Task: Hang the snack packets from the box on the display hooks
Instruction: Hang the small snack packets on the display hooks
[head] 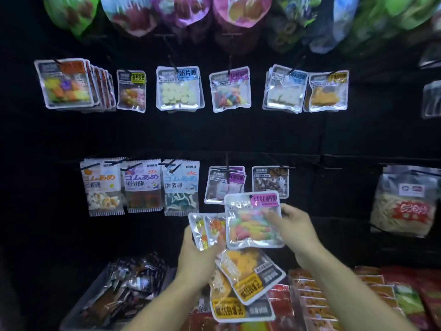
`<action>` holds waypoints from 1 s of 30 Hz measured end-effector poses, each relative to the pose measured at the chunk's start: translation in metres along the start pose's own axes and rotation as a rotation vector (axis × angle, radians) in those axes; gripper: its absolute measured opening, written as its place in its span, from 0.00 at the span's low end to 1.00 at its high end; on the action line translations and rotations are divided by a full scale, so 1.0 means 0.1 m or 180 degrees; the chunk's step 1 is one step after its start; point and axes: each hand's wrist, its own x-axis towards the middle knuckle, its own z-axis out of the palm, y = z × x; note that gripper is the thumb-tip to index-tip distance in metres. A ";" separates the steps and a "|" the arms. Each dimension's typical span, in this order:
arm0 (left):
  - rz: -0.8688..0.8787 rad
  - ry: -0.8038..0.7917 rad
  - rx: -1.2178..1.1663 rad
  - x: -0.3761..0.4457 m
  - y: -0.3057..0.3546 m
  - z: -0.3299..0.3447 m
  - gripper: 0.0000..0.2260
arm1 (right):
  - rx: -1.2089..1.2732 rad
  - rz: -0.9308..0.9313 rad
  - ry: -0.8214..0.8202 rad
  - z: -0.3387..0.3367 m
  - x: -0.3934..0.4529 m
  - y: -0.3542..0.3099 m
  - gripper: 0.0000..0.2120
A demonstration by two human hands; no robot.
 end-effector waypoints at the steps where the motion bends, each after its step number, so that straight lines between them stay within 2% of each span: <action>1: 0.0037 0.0013 0.0014 0.00 0.12 0.03 0.25 | -0.0058 -0.0066 -0.0024 -0.03 0.04 -0.13 0.03; 3: 0.0078 0.0046 -0.0026 0.03 0.33 0.07 0.32 | -0.0129 -0.0196 -0.0082 -0.07 0.12 -0.41 0.04; 5: 0.0133 0.0080 -0.0071 0.05 0.54 0.10 0.35 | -0.0104 -0.0296 -0.0136 -0.07 0.19 -0.65 0.04; 8: 0.0227 0.0190 -0.0141 0.09 0.77 0.12 0.31 | -0.0079 -0.0364 -0.0241 -0.01 0.31 -1.03 0.07; 11: 0.0264 0.0235 -0.0246 0.14 0.99 0.12 0.22 | 0.0031 -0.0593 -0.0218 0.13 0.54 -1.41 0.12; 19: 0.0424 0.0326 -0.0334 0.34 1.49 -0.02 0.19 | 0.0527 -0.0741 0.0375 0.66 1.21 -1.91 0.14; 22: 0.0409 0.0370 -0.0457 0.40 1.56 -0.10 0.16 | 0.0656 -0.0826 0.0587 0.79 1.42 -2.03 0.09; 25: 0.0302 0.0352 -0.0621 0.44 1.58 -0.17 0.16 | 0.0712 -0.0822 0.0856 0.85 1.60 -2.15 0.15; 30: 0.0316 0.0235 -0.0575 0.47 1.52 -0.23 0.15 | 0.0806 -0.0816 0.1016 0.86 1.83 -2.27 0.18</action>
